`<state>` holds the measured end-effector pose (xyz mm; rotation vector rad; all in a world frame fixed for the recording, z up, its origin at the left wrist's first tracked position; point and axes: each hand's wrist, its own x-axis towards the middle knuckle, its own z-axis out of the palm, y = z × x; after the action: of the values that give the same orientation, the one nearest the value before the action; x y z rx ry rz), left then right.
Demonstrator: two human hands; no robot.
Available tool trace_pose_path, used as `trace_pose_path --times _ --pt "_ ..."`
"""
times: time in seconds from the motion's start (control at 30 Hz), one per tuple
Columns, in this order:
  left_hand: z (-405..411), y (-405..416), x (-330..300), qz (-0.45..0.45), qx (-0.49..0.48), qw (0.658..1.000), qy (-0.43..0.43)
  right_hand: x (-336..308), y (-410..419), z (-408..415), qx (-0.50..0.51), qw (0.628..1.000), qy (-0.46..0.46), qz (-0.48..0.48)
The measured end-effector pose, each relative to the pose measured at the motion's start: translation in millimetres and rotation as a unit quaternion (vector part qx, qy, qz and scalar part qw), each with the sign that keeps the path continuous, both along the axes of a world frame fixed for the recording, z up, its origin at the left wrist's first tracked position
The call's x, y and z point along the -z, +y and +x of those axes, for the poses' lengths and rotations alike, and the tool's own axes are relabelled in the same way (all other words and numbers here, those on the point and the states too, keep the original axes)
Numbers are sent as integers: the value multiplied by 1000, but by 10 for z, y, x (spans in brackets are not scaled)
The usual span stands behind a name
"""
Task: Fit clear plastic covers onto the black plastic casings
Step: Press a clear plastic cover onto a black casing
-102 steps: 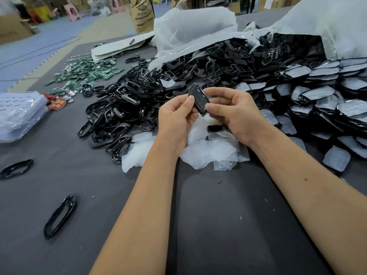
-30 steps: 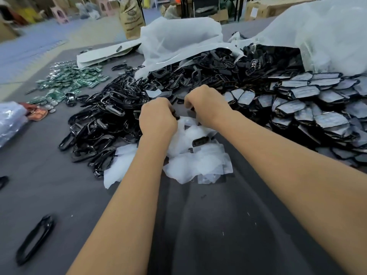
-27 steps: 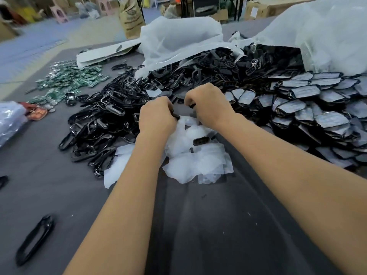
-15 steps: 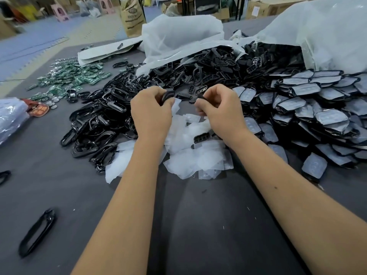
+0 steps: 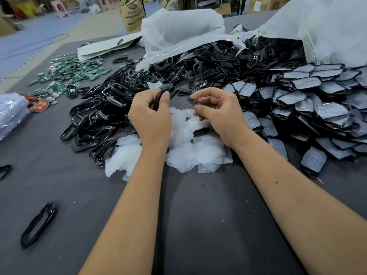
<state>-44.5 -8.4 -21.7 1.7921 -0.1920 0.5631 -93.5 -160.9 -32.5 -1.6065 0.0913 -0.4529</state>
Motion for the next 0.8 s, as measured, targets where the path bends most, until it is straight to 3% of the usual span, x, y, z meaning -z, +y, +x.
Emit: trace_pose_path --times 0.2,0.5,0.7,0.8 --pt "5 -81 -12 -89 60 994 4 -18 12 4 13 1000 13 21" --pt "-63 -122 -25 -31 80 996 18 -21 20 5 2 999 15 28" --pt "-85 -141 -35 -103 106 987 60 -15 28 25 -10 999 23 26" --pt "-62 -144 -36 -55 95 992 58 -9 40 39 -23 999 23 24"
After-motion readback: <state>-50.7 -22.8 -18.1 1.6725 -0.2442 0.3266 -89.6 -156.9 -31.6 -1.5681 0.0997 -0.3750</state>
